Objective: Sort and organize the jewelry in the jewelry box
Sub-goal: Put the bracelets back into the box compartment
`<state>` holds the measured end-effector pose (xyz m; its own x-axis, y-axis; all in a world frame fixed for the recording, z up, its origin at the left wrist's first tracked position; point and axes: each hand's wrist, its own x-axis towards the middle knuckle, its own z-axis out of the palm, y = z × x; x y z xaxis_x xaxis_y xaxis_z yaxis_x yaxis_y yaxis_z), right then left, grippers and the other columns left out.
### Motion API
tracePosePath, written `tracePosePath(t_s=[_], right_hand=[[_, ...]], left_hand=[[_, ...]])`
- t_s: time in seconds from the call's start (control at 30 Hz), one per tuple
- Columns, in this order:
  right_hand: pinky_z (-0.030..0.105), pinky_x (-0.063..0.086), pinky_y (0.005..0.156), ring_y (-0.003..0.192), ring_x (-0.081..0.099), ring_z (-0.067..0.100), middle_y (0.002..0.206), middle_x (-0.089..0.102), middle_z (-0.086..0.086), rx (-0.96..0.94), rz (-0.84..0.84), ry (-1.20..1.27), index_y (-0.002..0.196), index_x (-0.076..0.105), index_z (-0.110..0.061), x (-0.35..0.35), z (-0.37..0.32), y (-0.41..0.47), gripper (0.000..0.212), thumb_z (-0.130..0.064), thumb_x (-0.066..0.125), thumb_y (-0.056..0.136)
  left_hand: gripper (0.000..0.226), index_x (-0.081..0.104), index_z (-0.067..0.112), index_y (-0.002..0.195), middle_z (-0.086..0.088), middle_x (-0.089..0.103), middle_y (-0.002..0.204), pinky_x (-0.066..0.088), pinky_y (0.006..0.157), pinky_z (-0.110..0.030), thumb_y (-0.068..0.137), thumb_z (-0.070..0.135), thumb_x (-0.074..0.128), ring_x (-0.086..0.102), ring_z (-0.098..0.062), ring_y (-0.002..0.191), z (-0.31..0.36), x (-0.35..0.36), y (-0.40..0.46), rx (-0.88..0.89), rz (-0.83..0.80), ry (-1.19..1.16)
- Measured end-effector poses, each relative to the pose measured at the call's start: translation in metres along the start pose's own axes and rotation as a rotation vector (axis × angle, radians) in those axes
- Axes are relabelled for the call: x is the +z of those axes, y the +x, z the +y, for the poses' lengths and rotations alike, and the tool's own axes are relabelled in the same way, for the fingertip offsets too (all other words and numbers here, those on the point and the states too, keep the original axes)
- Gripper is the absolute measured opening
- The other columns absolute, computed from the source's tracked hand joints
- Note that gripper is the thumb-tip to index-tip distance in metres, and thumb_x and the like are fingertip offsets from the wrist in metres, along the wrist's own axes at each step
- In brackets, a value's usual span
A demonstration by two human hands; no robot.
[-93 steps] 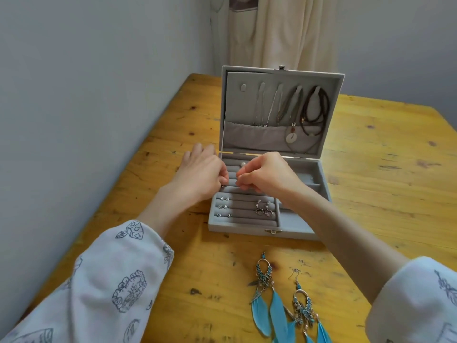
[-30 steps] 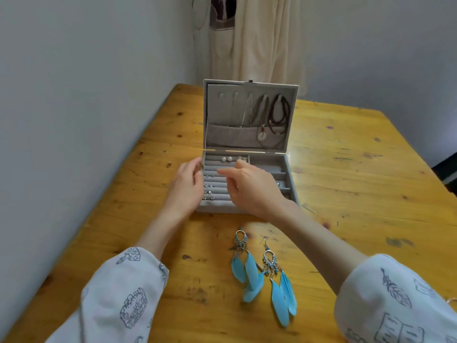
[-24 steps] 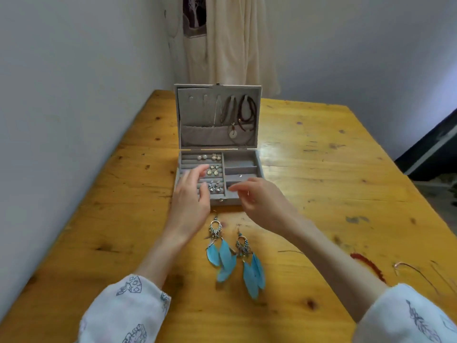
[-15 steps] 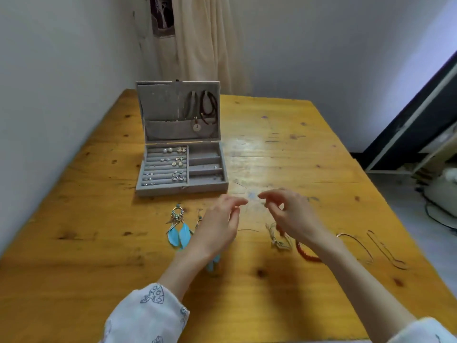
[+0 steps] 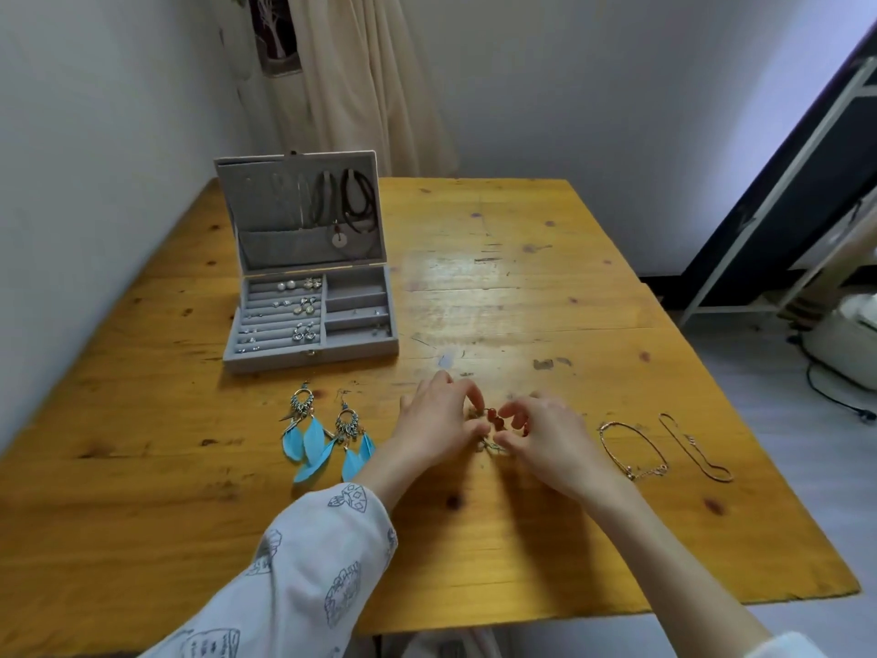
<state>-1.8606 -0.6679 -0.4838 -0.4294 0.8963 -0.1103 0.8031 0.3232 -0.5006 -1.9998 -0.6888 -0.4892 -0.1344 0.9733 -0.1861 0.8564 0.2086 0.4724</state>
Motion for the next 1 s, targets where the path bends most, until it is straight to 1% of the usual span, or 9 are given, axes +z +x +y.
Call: tracePosePath(t_s=[0.17,0.27,0.3,0.43,0.5,0.63,0.73,0.8,1.0], right_hand=[[0.039,0.036,0.100,0.116,0.047,0.020,0.116,0.057,0.003,0.030,0.108,-0.006,0.116,0.061,-0.018,-0.005,0.011,0.002,0.026,-0.023,0.050,0.092],[0.038,0.033,0.102,0.120,0.042,0.022,0.123,0.053,0.005,0.049,0.081,-0.114,0.120,0.057,-0.015,-0.011,0.025,0.003,0.029,-0.019,0.049,0.092],[0.037,0.034,0.101,0.120,0.042,0.023,0.121,0.052,0.006,0.058,0.071,-0.137,0.119,0.057,-0.014,-0.011,0.027,0.003,0.028,-0.020,0.050,0.092],[0.036,0.039,0.098,0.113,0.045,0.023,0.113,0.052,0.007,0.075,0.042,-0.182,0.107,0.057,-0.009,-0.009,0.031,0.003,0.021,-0.023,0.052,0.092],[0.034,0.041,0.093,0.107,0.047,0.021,0.108,0.053,0.006,0.049,0.029,-0.149,0.103,0.056,-0.010,-0.008,0.029,0.005,0.018,-0.023,0.050,0.093],[0.023,0.042,0.070,0.087,0.058,0.012,0.092,0.061,-0.001,0.104,-0.023,0.361,0.092,0.049,-0.013,-0.018,0.014,0.013,0.008,-0.021,0.050,0.094],[0.033,0.052,0.086,0.098,0.066,0.019,0.101,0.070,0.007,0.151,-0.215,1.062,0.087,0.048,-0.010,-0.026,0.000,0.019,0.009,-0.015,0.053,0.092],[0.044,0.050,0.091,0.103,0.065,0.028,0.107,0.069,0.016,0.146,-0.291,1.366,0.088,0.048,-0.008,-0.030,-0.012,0.024,0.007,-0.012,0.048,0.094],[0.044,0.055,0.081,0.094,0.068,0.030,0.101,0.071,0.016,0.090,-0.308,1.415,0.091,0.051,-0.009,-0.025,-0.058,0.057,0.016,-0.014,0.038,0.099]], left_hand=[[0.011,0.059,0.020,0.093,0.000,0.049,0.107,0.036,0.099,-0.032,0.088,0.030,0.057,0.044,-0.016,0.109,-0.002,0.002,-0.003,0.057,0.019,-0.047],[0.007,0.055,0.017,0.092,0.004,0.056,0.095,0.040,0.073,-0.014,0.091,0.024,0.053,0.051,-0.009,0.089,-0.003,-0.007,-0.009,0.081,-0.002,-0.245],[0.005,0.054,0.018,0.091,0.004,0.061,0.093,0.040,0.070,-0.012,0.091,0.023,0.053,0.055,-0.007,0.085,-0.004,-0.011,-0.011,0.075,-0.026,-0.330],[0.002,0.056,0.017,0.088,-0.001,0.068,0.098,0.048,0.091,-0.029,0.089,0.019,0.057,0.064,-0.012,0.097,-0.008,-0.018,-0.016,0.005,-0.100,-0.705],[0.004,0.056,0.011,0.088,-0.007,0.068,0.103,0.052,0.091,-0.031,0.089,0.015,0.057,0.065,-0.018,0.101,-0.006,-0.020,-0.018,-0.041,-0.124,-0.904],[0.005,0.050,0.006,0.089,-0.018,0.069,0.102,0.058,0.076,-0.032,0.093,0.009,0.050,0.068,-0.028,0.093,-0.010,-0.033,-0.022,-0.118,-0.147,-1.276],[0.009,0.054,0.003,0.093,-0.017,0.070,0.096,0.059,0.074,-0.035,0.094,0.010,0.047,0.069,-0.028,0.086,-0.020,-0.044,-0.023,-0.171,-0.095,-1.443],[0.013,0.056,0.002,0.097,-0.015,0.071,0.092,0.058,0.076,-0.035,0.094,0.011,0.047,0.069,-0.025,0.083,-0.029,-0.055,-0.023,-0.183,-0.048,-1.462],[0.013,0.058,0.005,0.099,-0.012,0.071,0.089,0.057,0.069,-0.028,0.094,0.012,0.048,0.070,-0.020,0.078,-0.069,-0.097,-0.011,-0.271,0.155,-1.189]])
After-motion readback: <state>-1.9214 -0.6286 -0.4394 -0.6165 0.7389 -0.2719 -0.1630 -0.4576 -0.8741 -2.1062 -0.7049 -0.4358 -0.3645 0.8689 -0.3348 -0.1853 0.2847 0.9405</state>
